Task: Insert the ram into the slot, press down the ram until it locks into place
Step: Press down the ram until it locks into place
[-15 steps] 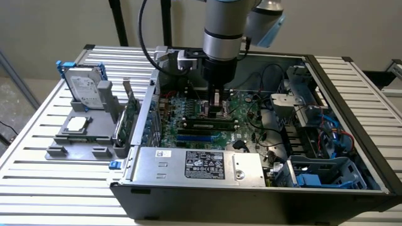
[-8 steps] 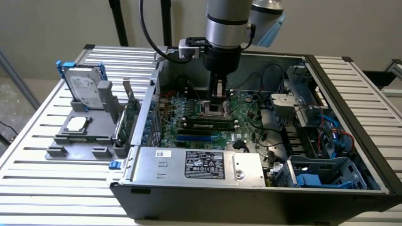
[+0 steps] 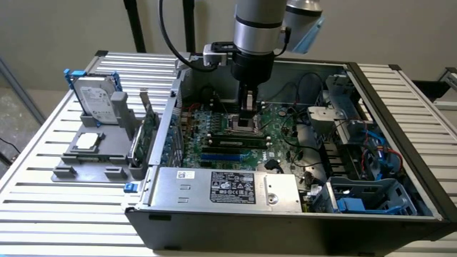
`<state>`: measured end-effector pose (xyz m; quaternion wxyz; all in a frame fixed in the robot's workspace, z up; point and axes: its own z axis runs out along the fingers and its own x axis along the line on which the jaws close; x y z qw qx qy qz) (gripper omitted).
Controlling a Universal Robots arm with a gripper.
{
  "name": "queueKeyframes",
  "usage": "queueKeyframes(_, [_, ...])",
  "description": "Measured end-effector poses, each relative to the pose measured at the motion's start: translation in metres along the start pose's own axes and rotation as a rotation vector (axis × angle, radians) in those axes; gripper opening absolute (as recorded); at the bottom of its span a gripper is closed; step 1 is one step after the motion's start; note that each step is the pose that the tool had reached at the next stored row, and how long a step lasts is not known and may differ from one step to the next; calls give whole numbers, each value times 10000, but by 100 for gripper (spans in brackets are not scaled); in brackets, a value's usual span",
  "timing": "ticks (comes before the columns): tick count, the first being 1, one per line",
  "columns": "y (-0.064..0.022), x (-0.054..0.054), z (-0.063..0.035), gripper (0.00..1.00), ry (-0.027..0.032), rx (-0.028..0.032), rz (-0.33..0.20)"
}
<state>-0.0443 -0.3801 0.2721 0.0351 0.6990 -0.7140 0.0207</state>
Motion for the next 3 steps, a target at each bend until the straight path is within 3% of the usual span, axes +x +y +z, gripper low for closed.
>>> queueKeyframes(3, [0,0,-2,11,0,0,0])
